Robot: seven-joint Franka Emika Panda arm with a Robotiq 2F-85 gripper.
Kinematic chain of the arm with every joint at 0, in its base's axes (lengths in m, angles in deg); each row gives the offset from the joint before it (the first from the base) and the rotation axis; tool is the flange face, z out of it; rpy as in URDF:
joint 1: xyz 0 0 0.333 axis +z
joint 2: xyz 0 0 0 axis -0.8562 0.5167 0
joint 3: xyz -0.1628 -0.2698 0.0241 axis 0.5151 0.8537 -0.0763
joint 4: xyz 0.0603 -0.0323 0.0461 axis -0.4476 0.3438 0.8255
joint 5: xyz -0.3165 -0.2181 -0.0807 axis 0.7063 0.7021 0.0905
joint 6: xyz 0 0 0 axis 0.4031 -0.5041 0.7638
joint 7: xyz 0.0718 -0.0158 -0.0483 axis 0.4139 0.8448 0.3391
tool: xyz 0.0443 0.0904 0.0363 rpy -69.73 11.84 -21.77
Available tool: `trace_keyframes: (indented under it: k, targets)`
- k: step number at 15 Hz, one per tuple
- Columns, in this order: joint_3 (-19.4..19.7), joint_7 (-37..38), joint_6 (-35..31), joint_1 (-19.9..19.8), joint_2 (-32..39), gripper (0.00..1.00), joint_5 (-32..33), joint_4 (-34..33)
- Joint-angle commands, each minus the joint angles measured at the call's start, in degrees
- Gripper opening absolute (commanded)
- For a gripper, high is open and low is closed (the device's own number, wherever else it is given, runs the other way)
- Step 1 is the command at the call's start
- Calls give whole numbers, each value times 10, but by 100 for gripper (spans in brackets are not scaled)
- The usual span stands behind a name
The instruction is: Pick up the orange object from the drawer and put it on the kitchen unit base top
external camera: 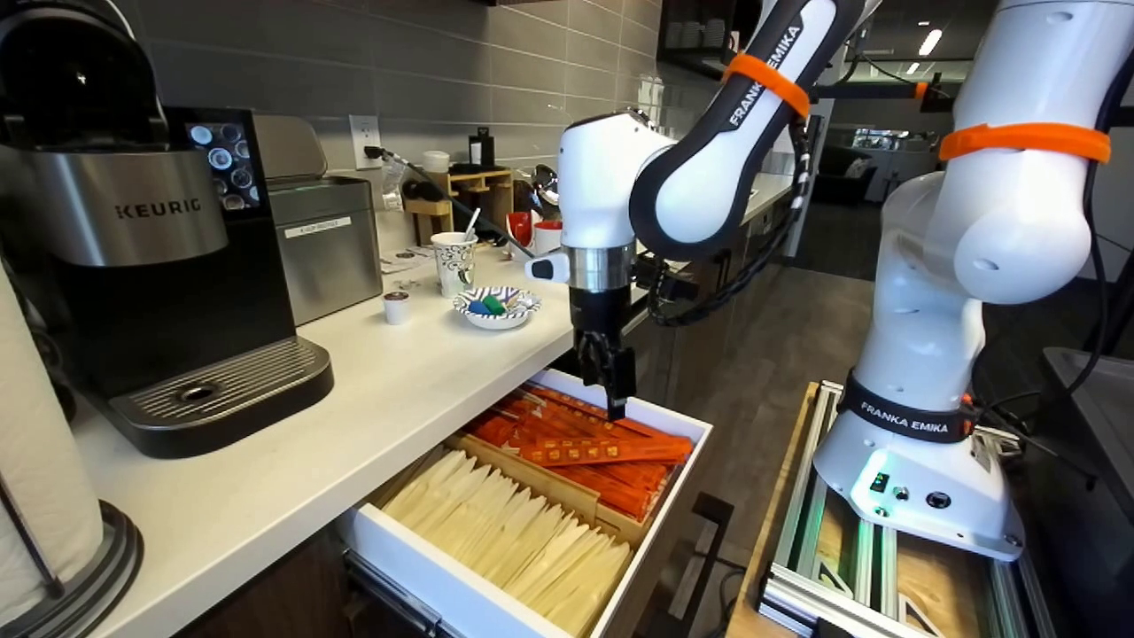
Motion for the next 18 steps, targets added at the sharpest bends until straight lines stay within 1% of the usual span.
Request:
trace_keyframes:
  k: [1,3,4,5,6,7,8,9,10,11,12,13,14,15,16,18]
  targets:
    - [-5,-51,-98,3,65,100,23,0]
    - [-12,-65,-140,-2,99,88,10,0]
    - [-15,-61,-154,-7,117,78,7,-2]
    - [-19,-50,-163,-12,131,81,5,-3]
    - [-24,-43,-174,-19,145,76,-1,-3]
    - [-29,-42,-185,-26,156,68,-3,-1]
    - [-33,-34,-195,-33,166,70,1,-1]
    - [-38,-29,-205,-42,175,69,4,-1]
    - [-43,-20,-213,-49,182,66,9,-1]
    - [-47,-15,-219,-56,188,68,14,-2]
    - [-53,-13,-226,-64,194,62,16,-3]
    - [-59,-10,-227,-71,197,59,16,-4]
    - [-63,-6,-229,-76,197,48,17,-4]
    - [-68,-5,-231,-82,197,35,16,-3]
    - [-68,0,-230,-83,195,34,21,-3]
    - [-70,10,-229,-86,192,18,23,-4]
